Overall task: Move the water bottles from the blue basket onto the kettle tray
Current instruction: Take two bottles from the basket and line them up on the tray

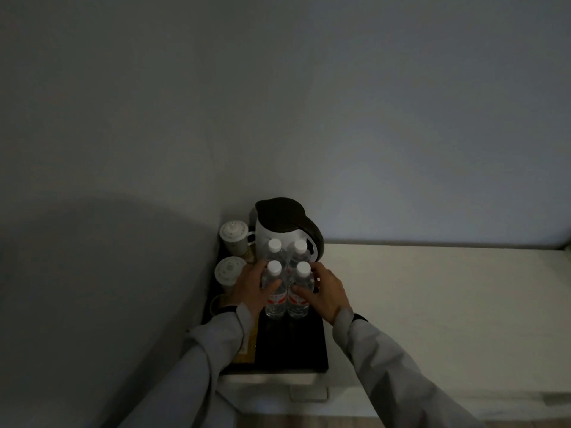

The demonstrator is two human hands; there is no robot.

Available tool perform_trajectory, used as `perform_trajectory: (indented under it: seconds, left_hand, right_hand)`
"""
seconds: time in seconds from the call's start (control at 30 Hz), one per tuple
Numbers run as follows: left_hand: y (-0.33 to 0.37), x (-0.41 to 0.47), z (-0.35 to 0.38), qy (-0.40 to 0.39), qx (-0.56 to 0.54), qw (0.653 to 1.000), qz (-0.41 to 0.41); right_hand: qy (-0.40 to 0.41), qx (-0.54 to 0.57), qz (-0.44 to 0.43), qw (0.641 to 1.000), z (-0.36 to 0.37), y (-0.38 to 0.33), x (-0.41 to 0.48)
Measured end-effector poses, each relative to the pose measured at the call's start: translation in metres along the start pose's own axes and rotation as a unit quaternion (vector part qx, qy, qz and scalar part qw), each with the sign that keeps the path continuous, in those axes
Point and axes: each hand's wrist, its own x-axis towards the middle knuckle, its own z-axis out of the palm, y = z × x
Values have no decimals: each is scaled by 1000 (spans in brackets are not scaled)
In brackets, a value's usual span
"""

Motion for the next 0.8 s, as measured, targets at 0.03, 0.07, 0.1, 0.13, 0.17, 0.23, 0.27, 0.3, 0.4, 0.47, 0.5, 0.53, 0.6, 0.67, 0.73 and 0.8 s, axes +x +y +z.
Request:
perform_trajectory:
  seconds: [0.03, 0.07, 0.1, 0.13, 0.17, 0.23, 0.27, 0.3, 0.4, 0.47, 0.5, 0.53, 0.6, 0.67, 0.73, 0.8]
  left_hand:
    - [0, 0, 1, 1, 0, 1000, -2]
    - [-1, 0, 1, 0, 0, 1000, -4]
    - [-2, 1, 1, -1, 1, 1000, -3]
    - [-2, 2, 2, -3, 2, 1000, -2]
    - [-2, 2, 2, -5, 5, 1000, -3]
    - [-2, 4, 1, -10, 10, 1000, -5]
    - [-3, 4, 1, -11, 10, 1000, -5]
    - [-3, 5, 1, -12, 9, 1000, -6]
    - [-4, 5, 1, -16, 10, 1000, -10]
    - [-5, 5, 1, -16, 9, 1000, -9]
    - [-5, 4, 0, -14, 7, 1000, -5]
    - [-5, 4, 0, -14, 3, 1000, -2]
    - [-6, 3, 0, -16, -4, 1000, 3]
    - [-6, 2, 1, -14, -4, 1000, 1]
    - [-7, 2, 2, -12, -4, 1000, -4]
    - [-8, 2, 3, -9, -4, 1000, 0]
  right_hand:
    - [-2, -7, -2, 1000, 0, 0, 0]
    - [-4, -14, -4, 1000, 0, 0, 0]
    - [-3, -18, -3, 1000, 0, 0, 0]
    - [1, -17, 1, 1000, 0, 0, 0]
    - [6, -16, 7, 1000, 0, -1, 0]
    - [10, -16, 12, 1000, 1, -2, -1]
    - [10, -17, 12, 1000, 1, -2, -1]
    - [7, -18, 11, 1000, 2, -2, -1]
    - [-6, -12, 6, 1000, -2, -2, 0]
    - [-20, -15, -8, 1000, -5, 0, 0]
    - [-26, -18, -14, 999, -6, 1, 0]
    - [-29, -20, -18, 999, -6, 2, 0]
    - [-27, -22, -17, 999, -6, 1, 0]
    - [-22, -18, -17, 999, -5, 0, -1]
    - [-26, -14, -25, 999, -5, -1, -2]
    - [-35, -10, -34, 999, -7, 0, -3]
